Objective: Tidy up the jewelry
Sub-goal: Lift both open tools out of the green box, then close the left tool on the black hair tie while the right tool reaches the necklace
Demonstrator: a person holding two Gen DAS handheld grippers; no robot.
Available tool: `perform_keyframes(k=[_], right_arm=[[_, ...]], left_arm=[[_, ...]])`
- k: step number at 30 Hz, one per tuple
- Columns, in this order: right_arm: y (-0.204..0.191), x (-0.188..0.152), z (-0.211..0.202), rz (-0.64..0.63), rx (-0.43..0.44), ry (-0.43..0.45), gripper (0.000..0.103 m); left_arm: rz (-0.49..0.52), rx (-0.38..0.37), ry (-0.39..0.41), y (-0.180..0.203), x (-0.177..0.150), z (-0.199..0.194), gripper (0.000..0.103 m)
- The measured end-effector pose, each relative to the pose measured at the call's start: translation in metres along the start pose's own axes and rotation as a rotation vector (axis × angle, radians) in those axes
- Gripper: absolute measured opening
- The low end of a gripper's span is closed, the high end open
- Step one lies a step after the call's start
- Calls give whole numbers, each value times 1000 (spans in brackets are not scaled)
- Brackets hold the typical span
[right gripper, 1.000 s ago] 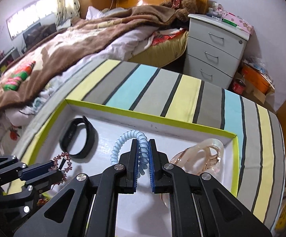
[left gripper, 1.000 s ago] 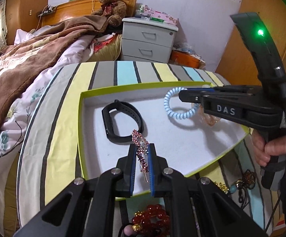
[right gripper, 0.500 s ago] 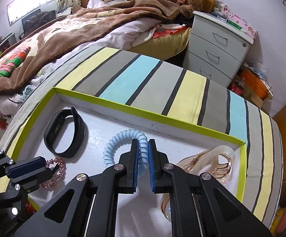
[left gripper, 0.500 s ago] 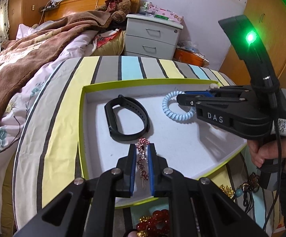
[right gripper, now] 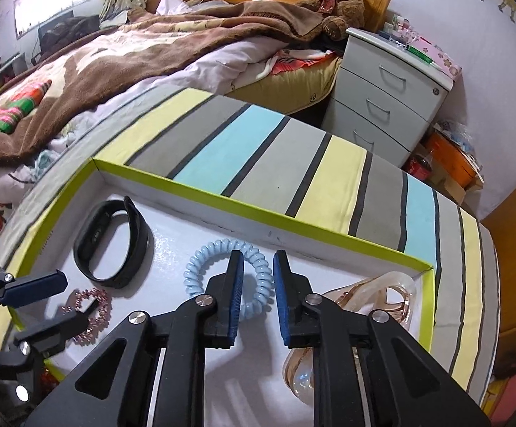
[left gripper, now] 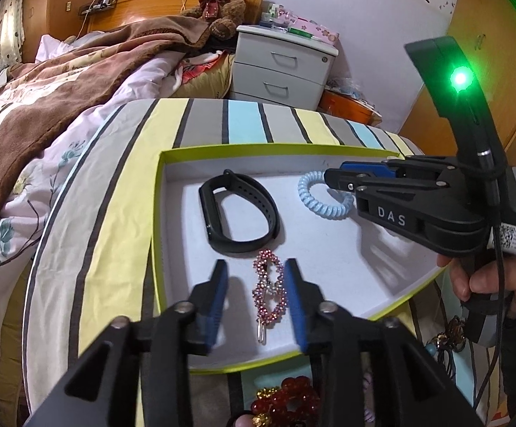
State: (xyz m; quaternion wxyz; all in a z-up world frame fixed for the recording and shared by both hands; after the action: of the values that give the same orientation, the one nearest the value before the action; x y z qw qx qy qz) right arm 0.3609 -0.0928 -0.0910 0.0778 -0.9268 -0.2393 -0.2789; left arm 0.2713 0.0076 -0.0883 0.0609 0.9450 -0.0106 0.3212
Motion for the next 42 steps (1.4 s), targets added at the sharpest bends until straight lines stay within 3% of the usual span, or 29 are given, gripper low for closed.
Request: perform_keyframes(k=[7,17,27,37,42], right_arm=[[-5,0,-23,3,13,52,26],[-12,-36,-73,22,67,119,26],[3,-99,-111,144,106,160,26],[31,-153,-146,212,53,191,27],[47,-174,-148,258,49,178,32]], left_arm=[[-10,-22,40,-2,1,-22,60],[-42,-44,73,-17,-16,-62,74],[-37,-54,32,-27,-57,-74,81],[-43,-76,-19,-19,-88,-62,82],[-31,-73,-17,-15,-93,-60,80]])
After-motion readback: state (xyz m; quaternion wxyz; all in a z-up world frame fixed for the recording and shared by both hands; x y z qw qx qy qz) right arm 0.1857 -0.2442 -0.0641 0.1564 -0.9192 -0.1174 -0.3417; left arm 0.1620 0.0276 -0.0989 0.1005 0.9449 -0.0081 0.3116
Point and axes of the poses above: each gripper's, at about its wrist camera, not at the fingertips, and z roughly the way its jaws point, y to its right, x to its top, the point moved 7 cm from there along z, roughly the way its jaws point, and after that the axes turned 6 degrees about x, right-handed, at the moved point
